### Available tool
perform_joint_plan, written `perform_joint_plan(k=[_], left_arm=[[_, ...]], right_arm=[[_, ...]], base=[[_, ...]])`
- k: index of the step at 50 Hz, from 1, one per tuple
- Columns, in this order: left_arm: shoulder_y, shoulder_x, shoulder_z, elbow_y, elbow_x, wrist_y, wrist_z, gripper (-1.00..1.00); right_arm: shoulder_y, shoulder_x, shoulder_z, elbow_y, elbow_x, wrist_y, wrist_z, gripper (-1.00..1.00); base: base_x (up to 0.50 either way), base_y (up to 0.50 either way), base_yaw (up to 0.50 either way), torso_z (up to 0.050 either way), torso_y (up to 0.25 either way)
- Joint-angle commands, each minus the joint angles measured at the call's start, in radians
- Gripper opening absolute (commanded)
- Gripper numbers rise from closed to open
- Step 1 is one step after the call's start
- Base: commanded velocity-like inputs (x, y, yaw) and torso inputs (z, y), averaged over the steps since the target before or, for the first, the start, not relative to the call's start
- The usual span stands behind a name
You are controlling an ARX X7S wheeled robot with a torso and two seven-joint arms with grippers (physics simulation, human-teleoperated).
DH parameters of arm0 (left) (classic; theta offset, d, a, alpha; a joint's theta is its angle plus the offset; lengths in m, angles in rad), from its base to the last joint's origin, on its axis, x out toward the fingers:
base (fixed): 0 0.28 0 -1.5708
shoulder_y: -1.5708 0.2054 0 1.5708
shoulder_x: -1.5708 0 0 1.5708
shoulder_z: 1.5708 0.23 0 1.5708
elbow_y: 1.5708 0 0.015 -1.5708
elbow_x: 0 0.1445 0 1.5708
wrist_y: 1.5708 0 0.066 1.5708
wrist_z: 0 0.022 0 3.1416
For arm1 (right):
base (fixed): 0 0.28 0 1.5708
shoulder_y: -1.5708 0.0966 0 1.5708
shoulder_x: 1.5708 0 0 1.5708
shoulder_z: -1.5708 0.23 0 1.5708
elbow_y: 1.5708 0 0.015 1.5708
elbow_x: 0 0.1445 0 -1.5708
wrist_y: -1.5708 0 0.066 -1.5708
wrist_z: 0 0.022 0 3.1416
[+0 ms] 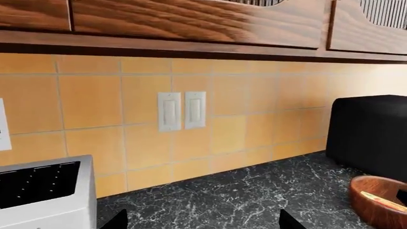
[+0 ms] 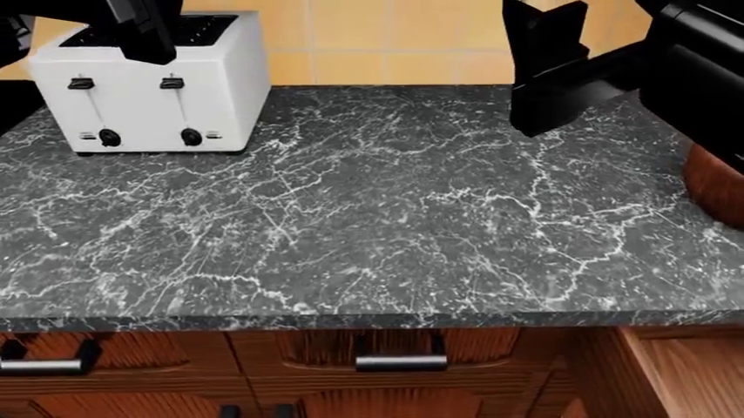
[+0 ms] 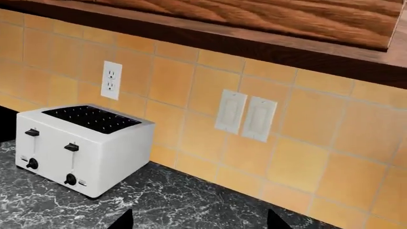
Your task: Place the bar in the bowl and close the drawer.
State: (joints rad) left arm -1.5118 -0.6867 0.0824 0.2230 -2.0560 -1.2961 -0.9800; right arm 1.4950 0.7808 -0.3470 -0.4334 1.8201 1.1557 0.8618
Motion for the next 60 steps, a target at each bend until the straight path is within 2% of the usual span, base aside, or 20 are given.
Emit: perform_joint_plan(k=[1, 17, 60], left_arm=[[0.003, -0.003, 0.008, 0.003, 0.006, 0.007, 0.005, 1.0], [0.001, -0.012, 0.021, 0.007, 0.004, 0.018, 0.006, 1.0], [-0.005, -0.031, 0.052, 0.015, -0.004, 0.046, 0.014, 1.0]], right_arm=[[-0.011, 0.008, -0.009, -0.009, 0.013, 0.0, -0.014, 1.0], [-0.016, 0.017, -0.009, -0.034, -0.006, 0.003, -0.058, 1.0], [-0.001, 0.04, -0.023, -0.041, 0.005, -0.016, -0.047, 1.0]], base=[[0.0, 0.0, -0.5, 0.0, 0.0], [0.01, 0.0, -0.5, 0.0, 0.0], [0.01, 0.0, -0.5, 0.0, 0.0]])
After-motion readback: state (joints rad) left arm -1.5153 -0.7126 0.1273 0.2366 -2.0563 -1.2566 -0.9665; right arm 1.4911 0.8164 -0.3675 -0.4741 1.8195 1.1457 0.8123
